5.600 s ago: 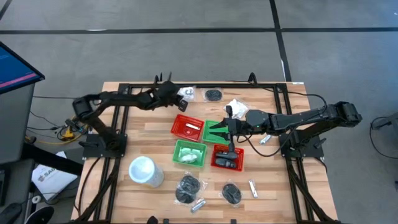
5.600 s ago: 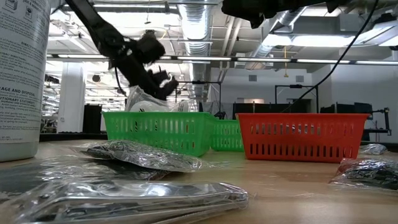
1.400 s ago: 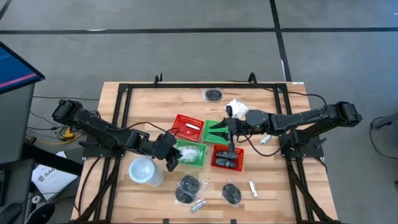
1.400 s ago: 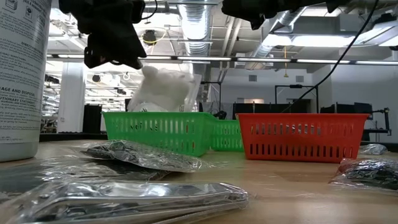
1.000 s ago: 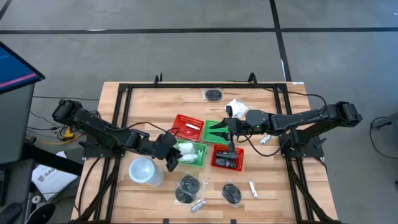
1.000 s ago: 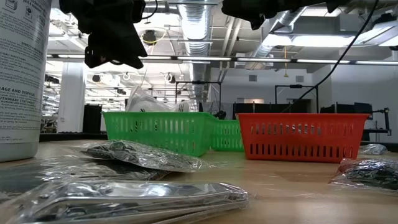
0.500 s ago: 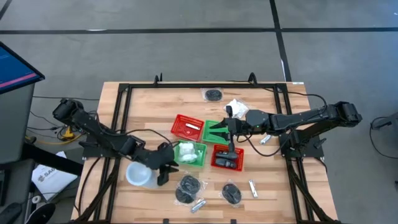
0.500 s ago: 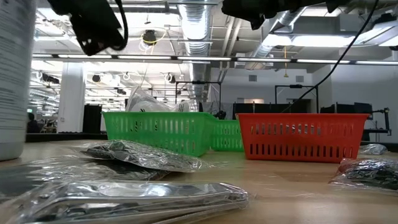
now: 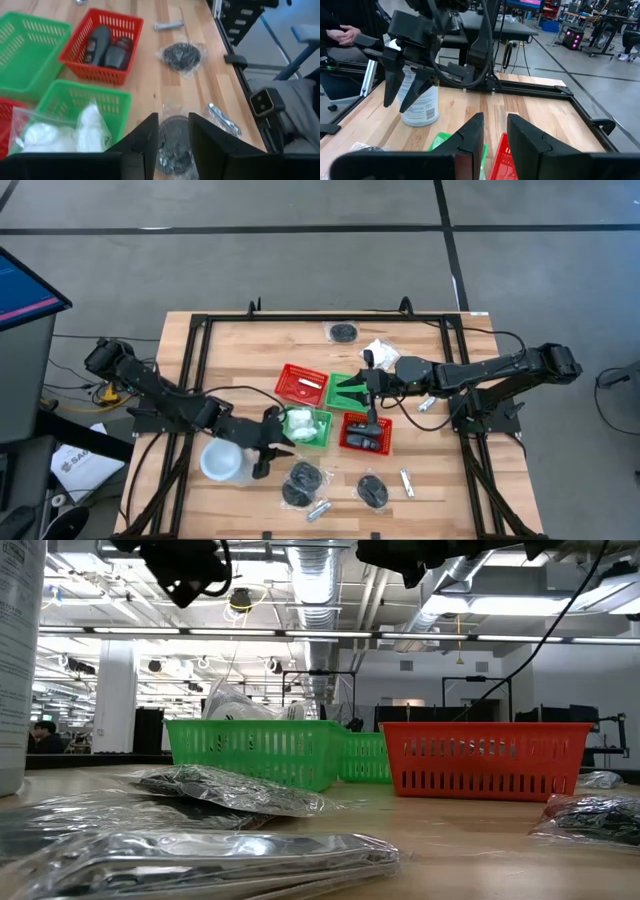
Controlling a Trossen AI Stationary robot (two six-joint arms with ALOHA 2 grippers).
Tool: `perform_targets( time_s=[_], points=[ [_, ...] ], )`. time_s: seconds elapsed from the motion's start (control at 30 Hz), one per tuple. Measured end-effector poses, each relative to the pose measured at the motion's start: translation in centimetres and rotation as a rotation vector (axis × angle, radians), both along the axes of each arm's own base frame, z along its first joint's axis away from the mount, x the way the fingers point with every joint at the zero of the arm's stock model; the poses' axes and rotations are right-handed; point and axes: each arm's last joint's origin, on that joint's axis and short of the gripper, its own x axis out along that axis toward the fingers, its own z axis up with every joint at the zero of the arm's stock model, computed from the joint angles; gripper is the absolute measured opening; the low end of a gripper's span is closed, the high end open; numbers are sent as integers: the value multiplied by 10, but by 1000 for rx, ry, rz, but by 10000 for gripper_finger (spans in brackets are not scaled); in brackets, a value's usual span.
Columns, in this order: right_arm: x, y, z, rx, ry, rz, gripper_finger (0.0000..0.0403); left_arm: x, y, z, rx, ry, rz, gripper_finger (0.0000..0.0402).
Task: Pick & Place Travel size toiletries
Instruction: Put the black hairbrush into the top right green bin
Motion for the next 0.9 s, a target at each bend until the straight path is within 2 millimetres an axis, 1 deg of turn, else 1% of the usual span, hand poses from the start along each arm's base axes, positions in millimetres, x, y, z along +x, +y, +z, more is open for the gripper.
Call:
perform_targets(
  time_s=[0.2,0.3,0.4,0.5,0.57,0.63,0.7,0.77,0.9],
  points=[
    [0,0,0,1,-1,0,77,6,9,0,-26,5,4,99],
    [0,0,0,1,-3,0,77,17,8,1,-29,21,-19,99],
    [0,0,0,-5,-3,1,77,40,-3,8,9,30,-74,99],
    [0,0,0,-6,0,1,77,57,-10,5,82,168,-100,99],
    [0,0,0,-6,2,1,77,65,-13,7,117,251,-106,99],
    [0,0,-1,-6,8,1,77,76,-18,8,127,295,-114,99],
    [0,0,-1,-7,10,1,77,82,-23,7,128,351,-137,99],
    [0,0,-2,-7,16,1,77,90,-30,9,121,368,-159,99],
    [-1,0,-3,-9,32,1,77,93,-47,1,149,444,-207,99]
  ],
)
